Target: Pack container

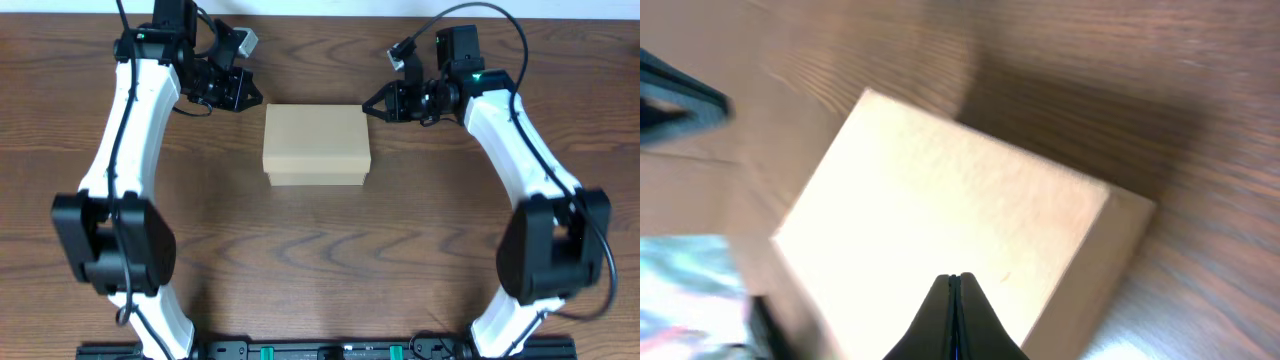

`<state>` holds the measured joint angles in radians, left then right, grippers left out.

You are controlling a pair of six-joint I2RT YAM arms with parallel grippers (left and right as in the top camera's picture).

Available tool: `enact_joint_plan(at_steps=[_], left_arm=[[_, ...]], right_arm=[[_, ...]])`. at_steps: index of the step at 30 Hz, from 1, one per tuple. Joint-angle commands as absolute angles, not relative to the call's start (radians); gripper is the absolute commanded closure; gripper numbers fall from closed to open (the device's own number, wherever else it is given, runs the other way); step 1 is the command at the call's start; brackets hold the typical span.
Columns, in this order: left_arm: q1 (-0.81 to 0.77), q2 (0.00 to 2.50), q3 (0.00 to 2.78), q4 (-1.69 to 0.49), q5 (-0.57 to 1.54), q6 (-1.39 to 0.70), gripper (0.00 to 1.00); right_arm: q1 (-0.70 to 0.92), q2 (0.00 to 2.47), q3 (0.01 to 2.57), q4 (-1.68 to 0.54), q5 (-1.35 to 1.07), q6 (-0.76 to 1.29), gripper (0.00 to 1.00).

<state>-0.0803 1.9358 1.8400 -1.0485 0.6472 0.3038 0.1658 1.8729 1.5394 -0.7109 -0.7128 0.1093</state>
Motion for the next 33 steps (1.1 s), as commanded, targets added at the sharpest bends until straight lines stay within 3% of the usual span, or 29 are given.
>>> enact_joint_plan(at_steps=[1, 8, 21, 33], left_arm=[[-0.115, 1.827, 1.848, -1.072, 0.521, 0.378, 0.94], [-0.178, 1.844, 1.783, -1.096, 0.479, 0.354, 0.94], [-0.226, 1.889, 1.460, -0.909, 0.495, 0.249, 0.94], [-0.223, 1.707, 1.536, -0.984, 0.459, 0.201, 0.94]], right_arm=[[0.206, 1.754, 1.546, -0.739, -0.528, 0.034, 0.99], [0.288, 1.761, 1.522, -0.850, -0.449, 0.025, 0.99], [0.328, 1.835, 1.372, -0.832, -0.414, 0.021, 0.99], [0.298, 1.702, 1.487, -0.858, -0.409, 0.021, 0.99]])
